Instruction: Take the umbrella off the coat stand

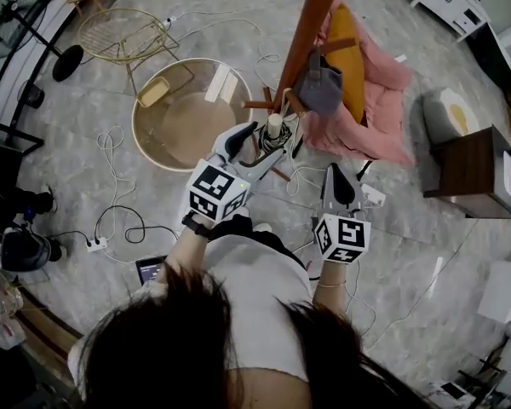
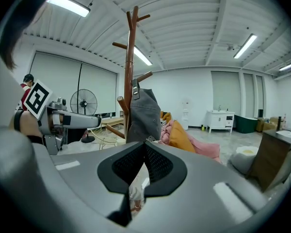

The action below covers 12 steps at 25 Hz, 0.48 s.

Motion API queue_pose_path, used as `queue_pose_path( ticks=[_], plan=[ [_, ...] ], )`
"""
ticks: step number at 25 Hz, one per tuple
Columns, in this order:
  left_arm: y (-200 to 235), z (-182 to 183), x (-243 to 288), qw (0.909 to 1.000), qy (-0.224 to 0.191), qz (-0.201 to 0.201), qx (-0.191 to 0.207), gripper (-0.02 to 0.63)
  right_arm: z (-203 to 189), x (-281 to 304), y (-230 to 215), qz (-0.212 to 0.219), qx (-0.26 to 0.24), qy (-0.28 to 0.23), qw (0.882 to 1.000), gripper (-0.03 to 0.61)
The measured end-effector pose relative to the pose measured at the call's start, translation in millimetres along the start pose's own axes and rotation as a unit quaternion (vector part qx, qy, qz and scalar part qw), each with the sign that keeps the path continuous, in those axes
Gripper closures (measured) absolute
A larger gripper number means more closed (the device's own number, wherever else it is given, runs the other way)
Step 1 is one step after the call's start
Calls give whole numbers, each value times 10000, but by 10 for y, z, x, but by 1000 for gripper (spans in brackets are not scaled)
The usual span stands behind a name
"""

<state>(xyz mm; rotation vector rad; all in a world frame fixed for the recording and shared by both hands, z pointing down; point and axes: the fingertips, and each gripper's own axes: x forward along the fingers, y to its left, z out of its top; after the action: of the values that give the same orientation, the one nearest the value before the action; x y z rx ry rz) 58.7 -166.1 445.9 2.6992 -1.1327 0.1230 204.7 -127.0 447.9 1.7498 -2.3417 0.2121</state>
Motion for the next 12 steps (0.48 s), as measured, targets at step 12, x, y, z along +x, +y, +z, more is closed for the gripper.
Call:
queue_pose_path(
  ticks=[12],
  plan=[
    [120, -233, 190, 9993, 204, -309, -75, 290, -79, 99, 58, -188, -10, 84, 9998, 575]
  ],
)
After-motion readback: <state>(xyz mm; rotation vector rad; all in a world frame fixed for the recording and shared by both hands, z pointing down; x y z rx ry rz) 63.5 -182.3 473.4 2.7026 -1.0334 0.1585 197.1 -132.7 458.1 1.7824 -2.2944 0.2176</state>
